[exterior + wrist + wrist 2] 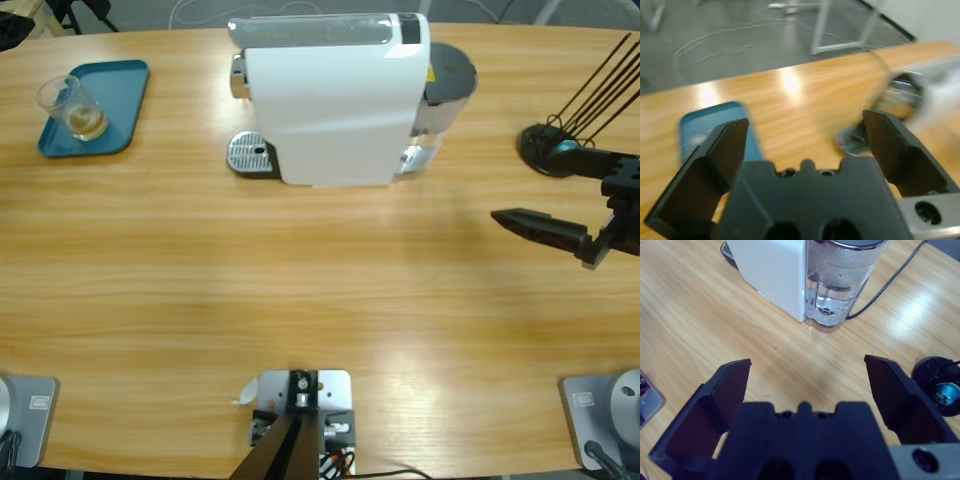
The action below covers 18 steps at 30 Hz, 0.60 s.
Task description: Pour coffee
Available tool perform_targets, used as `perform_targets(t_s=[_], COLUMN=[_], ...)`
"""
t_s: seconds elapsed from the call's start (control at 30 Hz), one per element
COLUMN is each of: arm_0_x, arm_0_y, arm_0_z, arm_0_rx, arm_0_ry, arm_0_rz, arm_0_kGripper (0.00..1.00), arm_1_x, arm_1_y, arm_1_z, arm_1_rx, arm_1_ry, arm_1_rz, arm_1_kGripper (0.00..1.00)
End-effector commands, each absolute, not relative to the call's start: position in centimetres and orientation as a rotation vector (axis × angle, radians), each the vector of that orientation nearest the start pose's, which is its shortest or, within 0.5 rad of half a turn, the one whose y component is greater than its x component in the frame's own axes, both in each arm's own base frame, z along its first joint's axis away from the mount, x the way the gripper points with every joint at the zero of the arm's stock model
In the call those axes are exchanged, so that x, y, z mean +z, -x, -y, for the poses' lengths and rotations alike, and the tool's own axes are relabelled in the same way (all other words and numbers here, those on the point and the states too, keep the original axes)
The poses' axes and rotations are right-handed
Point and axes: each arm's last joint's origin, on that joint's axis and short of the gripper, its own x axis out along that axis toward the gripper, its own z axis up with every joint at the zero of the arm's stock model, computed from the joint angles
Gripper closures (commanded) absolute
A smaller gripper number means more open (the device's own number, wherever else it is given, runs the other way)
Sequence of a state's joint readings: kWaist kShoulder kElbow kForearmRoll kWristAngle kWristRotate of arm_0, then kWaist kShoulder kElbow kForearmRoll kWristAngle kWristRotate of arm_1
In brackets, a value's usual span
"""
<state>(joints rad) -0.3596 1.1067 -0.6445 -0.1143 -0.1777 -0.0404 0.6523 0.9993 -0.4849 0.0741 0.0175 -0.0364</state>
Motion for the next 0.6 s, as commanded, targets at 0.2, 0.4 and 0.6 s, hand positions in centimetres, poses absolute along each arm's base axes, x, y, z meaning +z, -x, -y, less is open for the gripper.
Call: perform_targets(t_s=[0.2, 0.4, 0.6], arm_0_x=[29.9, 27.3, 26.5], arm_0_y=[-10.0, -10.2, -10.5], arm_0_z=[9.7, 9.8, 10.4], arm_0_rx=[-0.772, -0.659, -0.684], arm_0_ry=[-0.173, -0.222, -0.216], arm_0_rz=[-0.585, -0.597, -0.607], arm_0_kGripper=[0.055, 0.05, 0.055], arm_1_x=[26.4, 26.3, 26.3], arm_1_y=[-9.5, -9.8, -10.0], arm_1_z=[-7.7, -7.9, -8.1], arm_1_rx=[0.701, 0.699, 0.699], arm_1_ry=[0.234, 0.238, 0.245], arm_1_rz=[-0.585, -0.596, -0.605], arm_1_kGripper=[0.0, 0.0, 0.0])
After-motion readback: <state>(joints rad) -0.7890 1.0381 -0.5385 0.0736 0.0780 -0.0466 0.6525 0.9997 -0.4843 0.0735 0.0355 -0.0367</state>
